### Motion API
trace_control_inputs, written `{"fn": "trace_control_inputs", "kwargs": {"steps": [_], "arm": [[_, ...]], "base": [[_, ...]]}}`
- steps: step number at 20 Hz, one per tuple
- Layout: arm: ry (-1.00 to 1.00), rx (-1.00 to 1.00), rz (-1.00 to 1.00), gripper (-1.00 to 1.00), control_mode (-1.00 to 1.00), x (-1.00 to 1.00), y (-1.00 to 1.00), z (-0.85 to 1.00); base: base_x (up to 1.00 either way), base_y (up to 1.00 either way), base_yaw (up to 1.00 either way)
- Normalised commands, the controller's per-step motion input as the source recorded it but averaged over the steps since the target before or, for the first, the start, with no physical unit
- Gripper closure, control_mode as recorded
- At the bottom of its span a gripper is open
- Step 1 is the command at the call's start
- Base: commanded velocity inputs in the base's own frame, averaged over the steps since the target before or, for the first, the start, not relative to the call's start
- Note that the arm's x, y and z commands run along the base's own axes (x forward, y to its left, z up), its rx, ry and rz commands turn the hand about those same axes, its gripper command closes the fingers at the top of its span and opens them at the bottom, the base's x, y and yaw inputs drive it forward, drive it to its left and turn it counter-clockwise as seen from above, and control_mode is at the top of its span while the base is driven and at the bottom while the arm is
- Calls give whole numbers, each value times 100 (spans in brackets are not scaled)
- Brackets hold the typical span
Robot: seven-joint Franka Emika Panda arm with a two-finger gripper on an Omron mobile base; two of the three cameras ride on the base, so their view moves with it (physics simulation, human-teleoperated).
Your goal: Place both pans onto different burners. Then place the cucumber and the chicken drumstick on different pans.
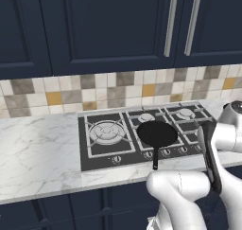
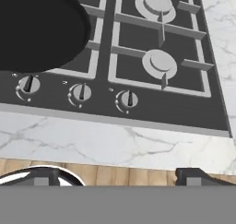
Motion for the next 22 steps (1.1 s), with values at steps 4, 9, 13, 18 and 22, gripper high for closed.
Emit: {"fn": "trace_control_inputs", "kwargs": {"steps": [4,9,13,18,22], "arm": [[-1,-4,0,-100,-100,0,-50,0],[-3,-6,0,-100,-100,0,-52,0],[-1,-5,-3,-100,-100,8,-46,0],[0,-3,-6,-100,-100,23,-44,0],[0,0,-5,-100,-100,30,-43,0]], "base": [[0,0,0],[0,0,0],[0,0,0],[0,0,0],[0,0,0]]}}
